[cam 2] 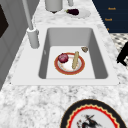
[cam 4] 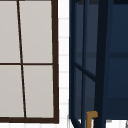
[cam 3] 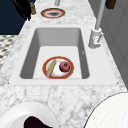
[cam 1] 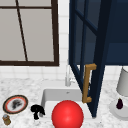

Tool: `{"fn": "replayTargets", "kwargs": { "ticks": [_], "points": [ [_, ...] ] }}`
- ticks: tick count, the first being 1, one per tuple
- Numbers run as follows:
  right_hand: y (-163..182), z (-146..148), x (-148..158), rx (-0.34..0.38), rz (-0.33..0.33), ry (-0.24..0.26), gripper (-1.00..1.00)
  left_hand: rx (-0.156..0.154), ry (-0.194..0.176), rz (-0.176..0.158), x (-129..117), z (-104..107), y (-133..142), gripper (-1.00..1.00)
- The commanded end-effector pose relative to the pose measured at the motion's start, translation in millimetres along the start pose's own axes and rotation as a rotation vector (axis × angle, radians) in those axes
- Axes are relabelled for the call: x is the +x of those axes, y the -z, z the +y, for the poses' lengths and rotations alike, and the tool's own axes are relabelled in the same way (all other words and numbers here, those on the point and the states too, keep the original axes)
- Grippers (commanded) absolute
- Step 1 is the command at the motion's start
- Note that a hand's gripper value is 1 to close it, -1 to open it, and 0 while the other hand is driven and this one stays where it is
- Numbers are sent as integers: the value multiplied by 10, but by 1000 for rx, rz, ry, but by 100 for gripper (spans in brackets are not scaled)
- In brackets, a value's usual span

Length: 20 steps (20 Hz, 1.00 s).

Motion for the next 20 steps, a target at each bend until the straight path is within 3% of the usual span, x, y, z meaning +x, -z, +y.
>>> {"fn": "replayTargets", "kwargs": {
  "ticks": [1,5,8,11,15,17,19,20],
  "points": [
    [146,63,399,2,14,-12,-100,0,0,0,0,0,0,0],
    [220,107,731,12,37,-31,-100,0,0,0,0,0,0,0],
    [34,120,867,19,49,-43,-100,0,0,0,0,0,0,0],
    [-118,258,1090,-14,69,-42,-100,0,0,0,0,0,0,0],
    [-257,428,1134,-66,111,-16,-100,0,0,0,0,0,0,0],
    [-234,392,1177,-37,27,-20,-100,0,0,0,0,0,0,0],
    [-255,419,1342,-15,31,-7,-100,0,0,0,0,0,0,0],
    [-296,444,1281,-7,38,-4,-100,0,0,0,0,0,0,0]
  ]
}}
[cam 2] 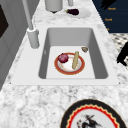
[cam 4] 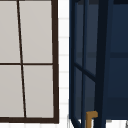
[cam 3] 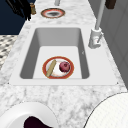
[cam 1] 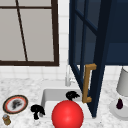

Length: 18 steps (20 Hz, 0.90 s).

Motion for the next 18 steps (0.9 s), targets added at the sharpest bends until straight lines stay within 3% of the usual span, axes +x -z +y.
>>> {"fn": "replayTargets", "kwargs": {
  "ticks": [1,2,8,18],
  "points": [
    [-182,-20,60,4,-14,39,-100,0,0,0,0,0,0,0],
    [-228,-50,-4,1,-42,68,-100,0,0,0,0,0,0,0],
    [-513,-156,-17,-1,-81,129,-100,0,0,0,0,0,0,0],
    [-1181,-375,-251,-7,-118,170,-100,0,0,0,0,0,0,0]
  ]
}}
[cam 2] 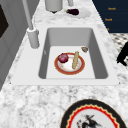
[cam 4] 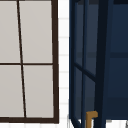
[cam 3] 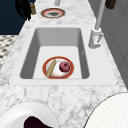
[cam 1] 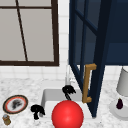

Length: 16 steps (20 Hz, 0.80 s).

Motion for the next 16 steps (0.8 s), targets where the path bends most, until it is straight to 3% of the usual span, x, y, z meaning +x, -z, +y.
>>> {"fn": "replayTargets", "kwargs": {
  "ticks": [1,8,16],
  "points": [
    [-246,-59,-55,-13,-21,80,-100,0,0,0,0,0,0,0],
    [-591,-119,-309,-42,-89,101,-100,0,0,0,0,0,0,0],
    [-1037,-132,-607,-53,-154,170,-100,0,0,0,0,0,0,0]
  ]
}}
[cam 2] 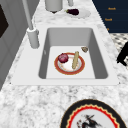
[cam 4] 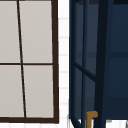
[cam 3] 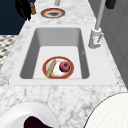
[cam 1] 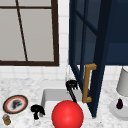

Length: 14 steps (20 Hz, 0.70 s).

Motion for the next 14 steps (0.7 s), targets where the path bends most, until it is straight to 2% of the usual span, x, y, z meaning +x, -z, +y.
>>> {"fn": "replayTargets", "kwargs": {
  "ticks": [1,7,11,14],
  "points": [
    [-240,-28,-133,-24,-38,70,-100,0,0,0,0,0,0,0],
    [-640,-91,-366,-33,-84,103,-100,0,0,0,0,0,0,0],
    [-900,-132,-545,-41,-139,143,-100,0,0,0,0,0,0,0],
    [-1023,-238,-747,-66,-175,154,-100,0,0,0,0,0,0,0]
  ]
}}
